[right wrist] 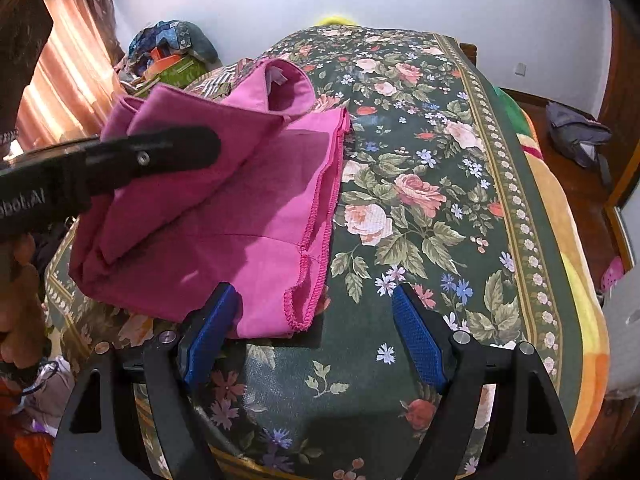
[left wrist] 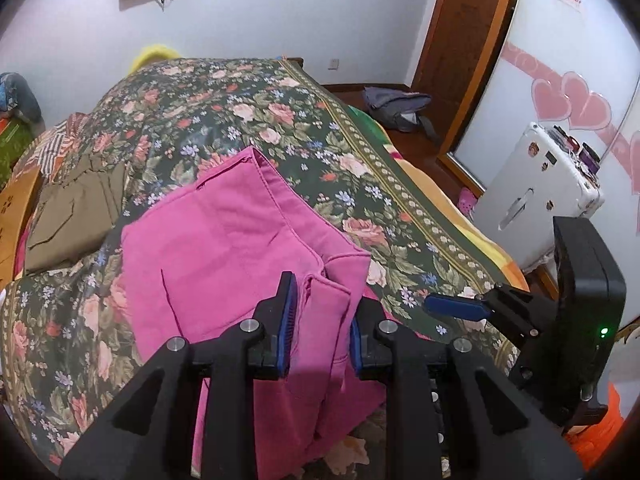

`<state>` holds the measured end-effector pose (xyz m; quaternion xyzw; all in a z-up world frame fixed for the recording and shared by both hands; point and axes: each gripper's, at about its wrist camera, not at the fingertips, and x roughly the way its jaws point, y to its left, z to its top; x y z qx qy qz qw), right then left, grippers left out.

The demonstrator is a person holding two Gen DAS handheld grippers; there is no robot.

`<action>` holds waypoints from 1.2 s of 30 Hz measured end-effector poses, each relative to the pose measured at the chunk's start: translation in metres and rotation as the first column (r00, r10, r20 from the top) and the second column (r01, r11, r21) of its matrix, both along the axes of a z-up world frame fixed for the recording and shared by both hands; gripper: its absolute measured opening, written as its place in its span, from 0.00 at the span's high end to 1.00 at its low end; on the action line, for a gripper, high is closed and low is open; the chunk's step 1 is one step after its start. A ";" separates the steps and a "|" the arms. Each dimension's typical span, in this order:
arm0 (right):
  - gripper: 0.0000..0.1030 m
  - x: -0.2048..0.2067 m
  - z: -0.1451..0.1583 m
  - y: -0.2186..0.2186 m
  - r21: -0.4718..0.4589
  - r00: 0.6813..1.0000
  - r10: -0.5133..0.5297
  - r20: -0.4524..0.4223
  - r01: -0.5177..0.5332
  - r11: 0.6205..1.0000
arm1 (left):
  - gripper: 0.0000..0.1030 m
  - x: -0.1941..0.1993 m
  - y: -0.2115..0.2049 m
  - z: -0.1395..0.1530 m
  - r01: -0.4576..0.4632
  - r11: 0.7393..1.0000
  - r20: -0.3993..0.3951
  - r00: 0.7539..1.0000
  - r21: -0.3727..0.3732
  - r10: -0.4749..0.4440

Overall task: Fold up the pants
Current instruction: 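Lay the lifted pink fabric back down and open the left gripper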

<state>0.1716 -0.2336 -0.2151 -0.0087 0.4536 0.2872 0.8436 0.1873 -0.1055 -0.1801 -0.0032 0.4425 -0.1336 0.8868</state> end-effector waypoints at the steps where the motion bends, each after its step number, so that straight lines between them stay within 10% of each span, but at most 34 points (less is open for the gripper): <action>1: 0.25 0.000 0.000 0.000 0.003 1.000 -0.001 -0.003 0.001 1.000 | 0.75 0.000 -0.002 -0.003 0.014 1.000 -0.014 1.000 -0.001 -0.014; 6: 0.25 0.001 -0.002 -0.001 0.012 1.000 -0.005 -0.009 0.005 1.000 | 0.48 -0.006 -0.012 -0.005 0.068 0.998 -0.022 0.997 0.016 -0.067; 15: 0.25 0.000 -0.002 -0.002 0.017 1.000 -0.008 -0.007 0.008 1.000 | 0.44 -0.022 0.003 0.019 0.076 0.997 0.012 0.997 -0.012 -0.076; 26: 0.21 0.002 -0.005 -0.004 0.026 1.000 -0.010 -0.010 0.010 1.000 | 0.35 -0.021 0.071 -0.010 -0.079 0.979 0.012 0.997 0.189 0.078; 36: 0.19 0.013 -0.006 -0.008 -0.040 0.998 -0.027 0.052 0.029 0.999 | 0.28 -0.031 0.071 -0.033 -0.099 0.992 -0.045 0.994 0.078 0.103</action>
